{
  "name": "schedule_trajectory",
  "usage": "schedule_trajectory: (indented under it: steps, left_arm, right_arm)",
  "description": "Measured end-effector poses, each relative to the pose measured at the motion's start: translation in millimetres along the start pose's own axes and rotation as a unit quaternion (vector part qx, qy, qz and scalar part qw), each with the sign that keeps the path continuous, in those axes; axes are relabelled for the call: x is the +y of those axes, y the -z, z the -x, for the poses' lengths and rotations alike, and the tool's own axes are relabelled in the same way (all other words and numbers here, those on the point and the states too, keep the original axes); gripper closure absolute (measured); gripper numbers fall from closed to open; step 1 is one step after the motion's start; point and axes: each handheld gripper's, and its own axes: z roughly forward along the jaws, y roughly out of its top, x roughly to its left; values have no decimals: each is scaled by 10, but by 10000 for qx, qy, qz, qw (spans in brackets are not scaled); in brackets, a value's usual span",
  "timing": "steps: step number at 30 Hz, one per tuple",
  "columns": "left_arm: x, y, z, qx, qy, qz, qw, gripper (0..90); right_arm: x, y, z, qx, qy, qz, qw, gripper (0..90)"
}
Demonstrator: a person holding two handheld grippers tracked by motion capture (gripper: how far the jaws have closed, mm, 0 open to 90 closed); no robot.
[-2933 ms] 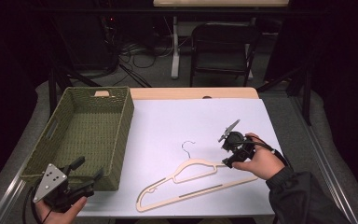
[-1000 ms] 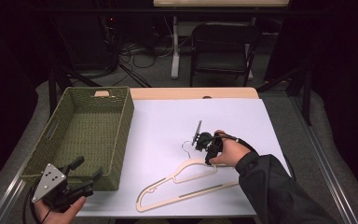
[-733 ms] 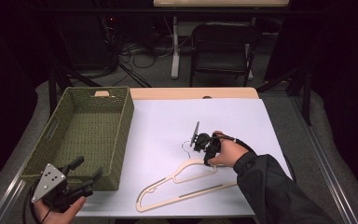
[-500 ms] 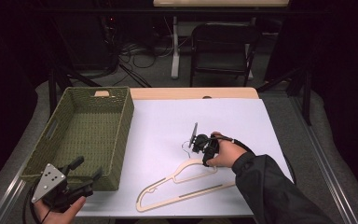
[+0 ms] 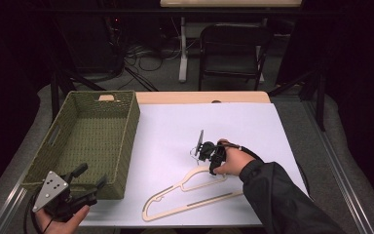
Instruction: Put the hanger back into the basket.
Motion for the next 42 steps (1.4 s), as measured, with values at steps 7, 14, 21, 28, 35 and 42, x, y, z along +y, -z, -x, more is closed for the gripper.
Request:
schedule_trajectory:
  steps: [7,14,21,28,35,42]
  left_arm:
    - [-1,-2,-1,-1,3,-2,10000,246]
    - [-2,-1,-3,-1,9,2,10000,246]
    - [-3,-3,-1,-4,12,1,10000,246]
    - [-3,-4,0,-5,8,-1,10000,246]
    - [-5,-5,-3,-7,10,3,10000,246]
    - [-5,-7,-3,-13,6,-2,10000,246]
  right_arm:
    - [6,-21,17,32,-2,-9,10000,614]
    - [20,-59,11,64,16,-80,9999,635]
    - [15,-81,22,55,2,-162,9999,661]
    - [8,-87,43,76,6,-181,9998,692]
    - [14,-96,43,130,11,-214,9997,719]
    - [15,-99,50,167,3,-213,9996,731]
